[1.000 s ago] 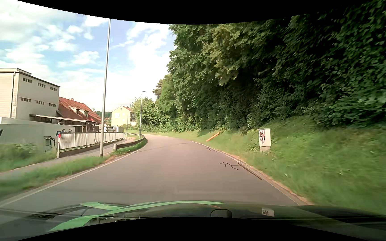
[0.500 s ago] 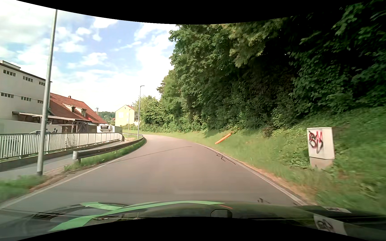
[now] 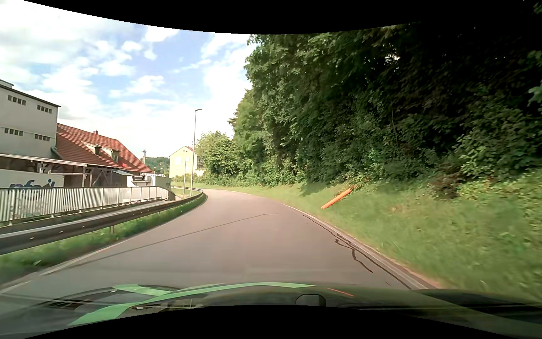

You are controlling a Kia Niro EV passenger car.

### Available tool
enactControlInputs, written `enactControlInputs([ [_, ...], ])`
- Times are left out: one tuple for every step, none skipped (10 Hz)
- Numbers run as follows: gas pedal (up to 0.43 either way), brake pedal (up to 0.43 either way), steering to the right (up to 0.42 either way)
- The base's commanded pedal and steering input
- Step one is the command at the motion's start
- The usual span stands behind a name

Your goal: Follow the waypoints while adhering to traffic rules and regulations

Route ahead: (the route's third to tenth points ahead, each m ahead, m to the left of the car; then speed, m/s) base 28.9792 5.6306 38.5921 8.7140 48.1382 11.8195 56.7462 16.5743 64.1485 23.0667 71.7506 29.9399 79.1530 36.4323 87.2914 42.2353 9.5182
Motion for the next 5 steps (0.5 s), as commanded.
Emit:
enactControlInputs([
  [0.118,0.0,-0.044],
  [0.118,0.0,-0.044],
  [0.118,0.0,-0.044],
  [0.118,0.0,-0.044],
  [0.138,0.0,-0.044],
])
